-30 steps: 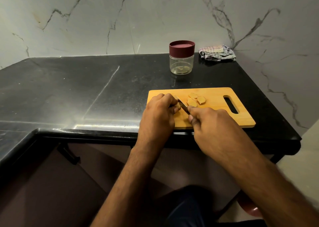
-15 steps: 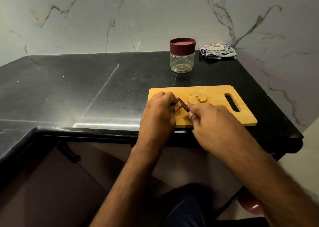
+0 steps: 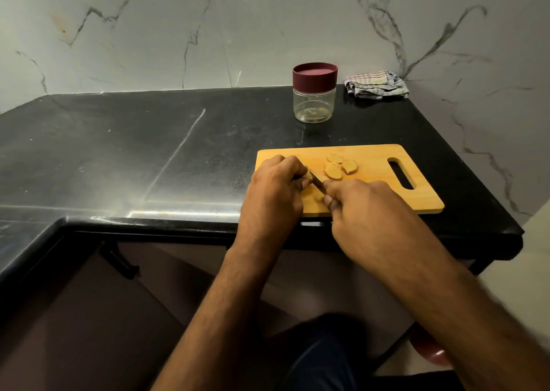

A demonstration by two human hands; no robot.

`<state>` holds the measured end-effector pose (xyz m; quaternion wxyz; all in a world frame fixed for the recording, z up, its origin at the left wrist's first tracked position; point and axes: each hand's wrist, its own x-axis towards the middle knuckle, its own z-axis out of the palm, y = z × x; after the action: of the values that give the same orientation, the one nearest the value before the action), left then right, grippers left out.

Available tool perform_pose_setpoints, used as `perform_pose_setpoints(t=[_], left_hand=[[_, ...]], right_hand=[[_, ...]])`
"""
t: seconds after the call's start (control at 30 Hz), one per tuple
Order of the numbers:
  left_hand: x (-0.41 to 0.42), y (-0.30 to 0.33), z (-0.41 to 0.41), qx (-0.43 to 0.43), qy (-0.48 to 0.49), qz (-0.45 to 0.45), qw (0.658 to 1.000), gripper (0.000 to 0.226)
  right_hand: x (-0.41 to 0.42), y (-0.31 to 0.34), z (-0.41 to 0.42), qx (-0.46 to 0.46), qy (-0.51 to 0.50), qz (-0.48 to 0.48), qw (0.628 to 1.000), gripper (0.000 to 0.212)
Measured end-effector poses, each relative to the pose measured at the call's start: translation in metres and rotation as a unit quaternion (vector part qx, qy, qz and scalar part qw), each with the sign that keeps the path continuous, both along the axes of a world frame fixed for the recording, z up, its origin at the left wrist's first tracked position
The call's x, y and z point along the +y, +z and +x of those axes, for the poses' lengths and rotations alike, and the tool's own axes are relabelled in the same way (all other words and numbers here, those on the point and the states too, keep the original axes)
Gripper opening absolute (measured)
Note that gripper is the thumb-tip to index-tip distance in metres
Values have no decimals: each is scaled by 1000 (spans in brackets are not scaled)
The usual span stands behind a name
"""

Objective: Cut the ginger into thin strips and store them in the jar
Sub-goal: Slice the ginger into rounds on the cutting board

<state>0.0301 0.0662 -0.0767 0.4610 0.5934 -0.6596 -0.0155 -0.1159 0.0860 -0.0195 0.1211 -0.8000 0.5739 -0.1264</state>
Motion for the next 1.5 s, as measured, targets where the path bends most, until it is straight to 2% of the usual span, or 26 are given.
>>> perform_pose_setpoints(t=[0.17,0.33,0.5,0.7,0.9,1.13,1.4,1.5], left_hand=[[1,1,-1,13,13,1,1000,6],[1,2,-2,6,23,12,1000,4],[3,2,-2,10,21,10,1000,4],[7,7,2,29,9,15,999,4],[9,6,4,10,22,16,1000,13],[10,8,4,48,16,23,998,18],[9,4,5,20,21,15,999,12],[9,3,6,14,22,13,1000,13]], right_hand=[[-10,-1,7,-10,4,1,1000,34],[7,0,-13,20,24,4,999,34],[17,-5,-24,-1,10,-15,1000,32],[12,-3,-21,9,13,7,1000,35],[-4,-7,-16,-7,-9,-20,1000,37],[4,-9,-20,-67,-3,-62,996,38],[2,-9,-17,-34,-22,-62,997,42],[-1,-6,-17,-35,-36,-92,995,43]])
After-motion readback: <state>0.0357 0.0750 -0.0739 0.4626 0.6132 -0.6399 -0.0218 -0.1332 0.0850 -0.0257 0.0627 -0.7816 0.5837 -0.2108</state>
